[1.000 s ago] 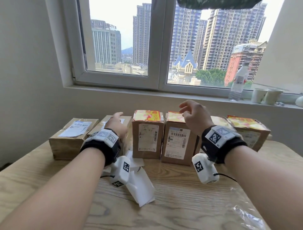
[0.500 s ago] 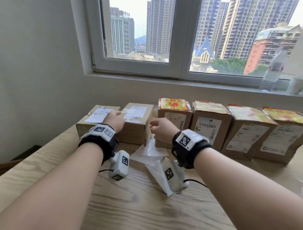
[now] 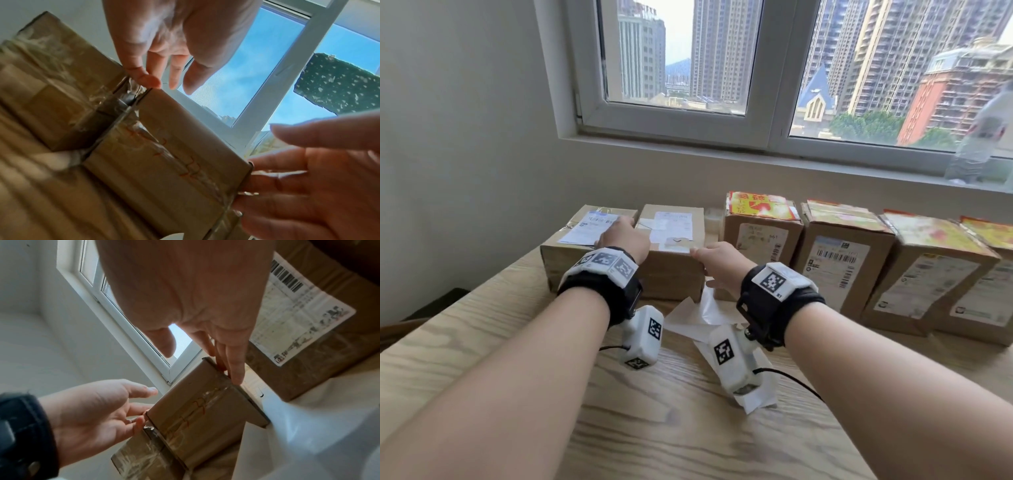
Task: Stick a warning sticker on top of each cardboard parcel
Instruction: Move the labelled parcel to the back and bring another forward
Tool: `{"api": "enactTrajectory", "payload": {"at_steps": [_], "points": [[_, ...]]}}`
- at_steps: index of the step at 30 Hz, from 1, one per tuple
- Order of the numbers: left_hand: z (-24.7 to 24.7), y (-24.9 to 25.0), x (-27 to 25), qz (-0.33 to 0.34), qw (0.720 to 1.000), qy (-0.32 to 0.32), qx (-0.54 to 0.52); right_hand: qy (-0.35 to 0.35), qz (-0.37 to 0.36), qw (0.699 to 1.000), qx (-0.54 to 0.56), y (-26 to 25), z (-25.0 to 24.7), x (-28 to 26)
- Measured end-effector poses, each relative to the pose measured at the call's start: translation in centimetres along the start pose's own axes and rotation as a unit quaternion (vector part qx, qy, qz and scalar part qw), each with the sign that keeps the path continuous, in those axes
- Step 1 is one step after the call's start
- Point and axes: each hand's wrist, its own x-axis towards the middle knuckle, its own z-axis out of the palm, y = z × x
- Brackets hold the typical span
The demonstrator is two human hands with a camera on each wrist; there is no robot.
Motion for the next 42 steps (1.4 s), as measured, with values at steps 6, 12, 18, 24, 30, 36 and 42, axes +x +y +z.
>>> {"api": "enactTrajectory", "payload": {"at_steps": [6,12,18,24,30,36,42], "points": [[-0.4,-0.5,-1.6,-0.001,0.999,0.02,0.035,0.001,0.016,0.999,-0.038,-0.5,0.6,-1.3],[-2.5,0.0,-4.1,-0.004,0.997,0.068,-0.038,0.018,-0.017,1.0,0.001,-1.9,0.3,-3.3],[-5.8,1.0,-6.9,0.007,0.99,0.105,-0.094,0.023,-0.085,0.996,0.025,-4.1,-0.7,-7.2],[-8.7,2.0,-9.8,0.022,0.984,0.114,-0.137,0.053,-0.116,0.991,0.035,-5.2,-2.1,-11.1],[-9.9,2.8,-12.7,0.023,0.973,0.099,-0.208,0.079,-0.141,0.985,0.055,-5.3,-3.3,-14.4],[-10.5,5.5,-15.9,0.044,0.956,0.017,-0.29,0.158,-0.138,0.975,0.072,-4.4,-6.5,-16.7],[-8.4,8.6,-19.0,0.09,0.953,-0.085,-0.275,0.184,-0.115,0.969,0.114,-1.7,-10.6,-20.0]]}}
